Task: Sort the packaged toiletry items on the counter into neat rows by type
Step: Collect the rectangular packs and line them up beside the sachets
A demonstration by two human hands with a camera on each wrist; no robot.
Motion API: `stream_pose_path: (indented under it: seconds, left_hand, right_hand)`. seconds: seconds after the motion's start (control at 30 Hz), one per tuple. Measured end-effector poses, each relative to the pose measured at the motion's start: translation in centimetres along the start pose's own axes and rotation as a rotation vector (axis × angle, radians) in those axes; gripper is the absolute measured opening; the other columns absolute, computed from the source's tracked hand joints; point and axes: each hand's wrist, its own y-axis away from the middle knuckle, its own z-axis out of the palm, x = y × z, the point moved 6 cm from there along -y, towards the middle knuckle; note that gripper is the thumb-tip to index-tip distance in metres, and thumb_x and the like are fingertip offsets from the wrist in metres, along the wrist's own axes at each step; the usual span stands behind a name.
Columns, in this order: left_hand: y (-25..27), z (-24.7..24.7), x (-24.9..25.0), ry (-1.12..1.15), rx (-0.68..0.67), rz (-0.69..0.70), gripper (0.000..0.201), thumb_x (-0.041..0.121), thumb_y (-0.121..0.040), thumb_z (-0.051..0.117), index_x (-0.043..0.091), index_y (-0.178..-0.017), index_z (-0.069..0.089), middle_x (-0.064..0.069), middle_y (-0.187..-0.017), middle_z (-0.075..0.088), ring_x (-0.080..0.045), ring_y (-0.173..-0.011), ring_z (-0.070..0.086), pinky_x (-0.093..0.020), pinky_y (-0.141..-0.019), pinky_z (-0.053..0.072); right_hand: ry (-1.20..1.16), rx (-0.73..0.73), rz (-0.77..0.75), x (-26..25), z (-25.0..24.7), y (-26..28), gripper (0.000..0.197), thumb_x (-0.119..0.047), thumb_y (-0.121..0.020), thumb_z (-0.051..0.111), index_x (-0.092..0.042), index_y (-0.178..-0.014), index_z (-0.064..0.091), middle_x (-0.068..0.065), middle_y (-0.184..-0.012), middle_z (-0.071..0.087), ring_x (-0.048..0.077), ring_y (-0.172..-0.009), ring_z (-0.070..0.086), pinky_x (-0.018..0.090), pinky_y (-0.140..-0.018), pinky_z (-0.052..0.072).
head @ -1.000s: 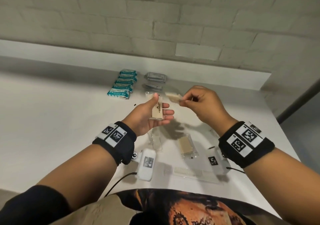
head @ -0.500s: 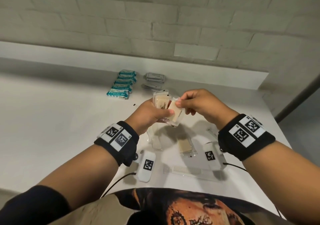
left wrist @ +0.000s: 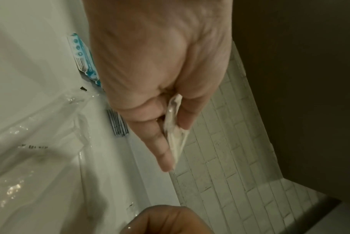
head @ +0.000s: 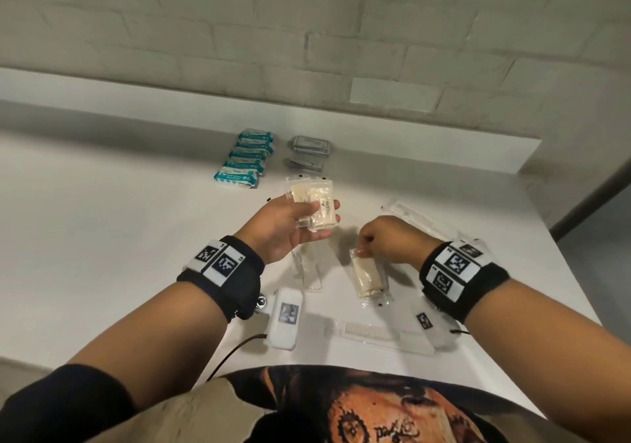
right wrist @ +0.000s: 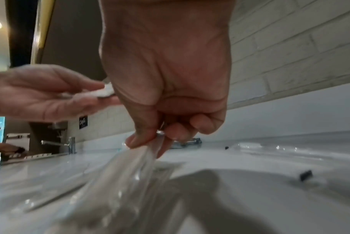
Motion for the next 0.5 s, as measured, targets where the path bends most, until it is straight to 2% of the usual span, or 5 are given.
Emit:
stream_pose_path:
  seconds: [0.1,0.17,0.3,0.4,0.5]
  left_hand:
    - [0.1,-0.5,0.1,-0.018,0.038,0.029,0.015,0.0,-0.092,0.055,0.002,-0.106,0.062,-0.013,-0.097,0.071,-0.028,-0.088,0.07,-0.033,-0.072,0.061]
    - [0.1,-0.7,0.1,-0.035,0.048,0.047,0.011,0.001,-0.091,0.057,0.005,-0.1,0.063,-0.006,-0.085,0.073,-0.022,-0.078,0.071,-0.032,-0.073,0.06]
    - [-0.1,0.2,-0.1,-0.105,0.008,0.06,0.028,0.007,-0.092,0.058,0.0,-0.119,0.06,-0.012,-0.103,0.071,-0.024,-0.09,0.069,-0.03,-0.075,0.06]
    - [-0.1,1.2,0.0,-0.128,-0.013,0.065,0.029,0.012,-0.094,0.057,0.0,-0.12,0.061,-0.013,-0.106,0.069,-0.024,-0.092,0.067,-0.027,-0.072,0.059]
    - [0.0,2.1,0.2,-0.199,-0.068,0.063,0.038,0.028,-0.098,0.05,0.003,-0.124,0.059,-0.012,-0.109,0.066,-0.024,-0.099,0.065,-0.035,-0.082,0.056]
  right_hand:
    - [-0.079,0.126,-0.015,0.2,-0.4,-0.4,0.01,-0.028,-0.09,0.063,-0.02,-0.088,0.069,-0.007,-0.087,0.065,0.012,-0.082,0.061,0.023,-0.064,0.043]
    - [-0.451,0.229,-0.028,-0.1,-1.9,-0.2,0.015,-0.03,-0.09,0.063,-0.017,-0.087,0.07,-0.004,-0.088,0.069,0.011,-0.074,0.061,0.023,-0.061,0.043]
    - [-0.861,0.282,-0.123,-2.3,-3.9,0.8,0.014,-0.027,-0.085,0.07,-0.013,-0.083,0.067,-0.001,-0.074,0.066,0.005,-0.054,0.052,0.013,-0.05,0.04]
    - [-0.91,0.372,-0.108,-2.4,-4.0,0.8,0.016,-0.017,-0.082,0.074,-0.014,-0.082,0.058,0.0,-0.066,0.06,0.011,-0.053,0.055,0.02,-0.048,0.044]
    - [-1.017,0.317,-0.128,-2.6,-3.6,1.2,0.008,-0.015,-0.09,0.065,-0.011,-0.082,0.063,0.007,-0.07,0.065,0.018,-0.057,0.063,0.026,-0.052,0.05]
